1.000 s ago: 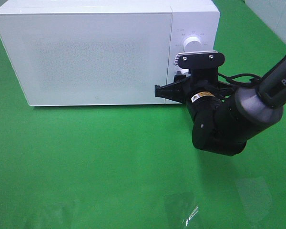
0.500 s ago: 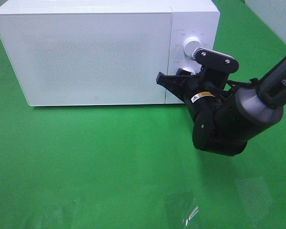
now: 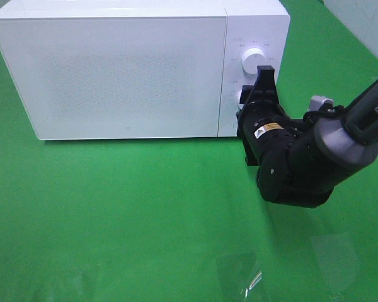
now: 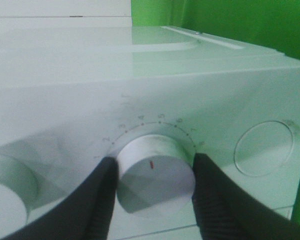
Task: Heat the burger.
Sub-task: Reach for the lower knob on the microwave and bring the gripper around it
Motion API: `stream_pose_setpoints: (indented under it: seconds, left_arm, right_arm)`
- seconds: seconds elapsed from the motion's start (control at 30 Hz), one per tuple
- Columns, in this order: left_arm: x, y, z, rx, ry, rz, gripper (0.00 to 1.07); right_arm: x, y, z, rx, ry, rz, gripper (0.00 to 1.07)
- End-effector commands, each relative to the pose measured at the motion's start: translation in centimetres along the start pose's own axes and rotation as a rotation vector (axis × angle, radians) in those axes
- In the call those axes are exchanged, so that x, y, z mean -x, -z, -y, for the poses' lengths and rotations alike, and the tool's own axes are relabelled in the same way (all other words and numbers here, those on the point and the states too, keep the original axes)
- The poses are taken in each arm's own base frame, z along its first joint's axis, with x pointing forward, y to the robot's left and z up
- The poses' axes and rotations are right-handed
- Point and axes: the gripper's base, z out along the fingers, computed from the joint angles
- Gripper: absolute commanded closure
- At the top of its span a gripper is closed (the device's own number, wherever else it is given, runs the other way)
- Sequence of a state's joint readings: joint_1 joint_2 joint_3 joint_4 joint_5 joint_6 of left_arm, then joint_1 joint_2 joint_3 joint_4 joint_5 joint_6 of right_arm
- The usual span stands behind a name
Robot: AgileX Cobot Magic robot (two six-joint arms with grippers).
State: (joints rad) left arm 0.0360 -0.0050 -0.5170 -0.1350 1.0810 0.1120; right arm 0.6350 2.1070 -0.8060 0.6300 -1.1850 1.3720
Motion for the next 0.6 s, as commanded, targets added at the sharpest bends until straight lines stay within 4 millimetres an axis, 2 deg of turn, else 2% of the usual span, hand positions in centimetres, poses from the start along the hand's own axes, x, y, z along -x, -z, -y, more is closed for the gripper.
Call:
stream_pose_setpoints:
  seconds: [0.03, 0.6]
  left_arm:
    - [-0.05, 0.22, 0.02, 0.004, 0.002, 0.029, 0.07]
    - [-0.05, 0.22, 0.02, 0.004, 0.002, 0.029, 0.07]
  right_arm:
    - [-2.11, -0.22, -1.61, 0.115, -0.047, -0.185, 1.06]
    - [-2.12, -0.19, -1.66, 0.123, -0.025, -0.187, 1.02]
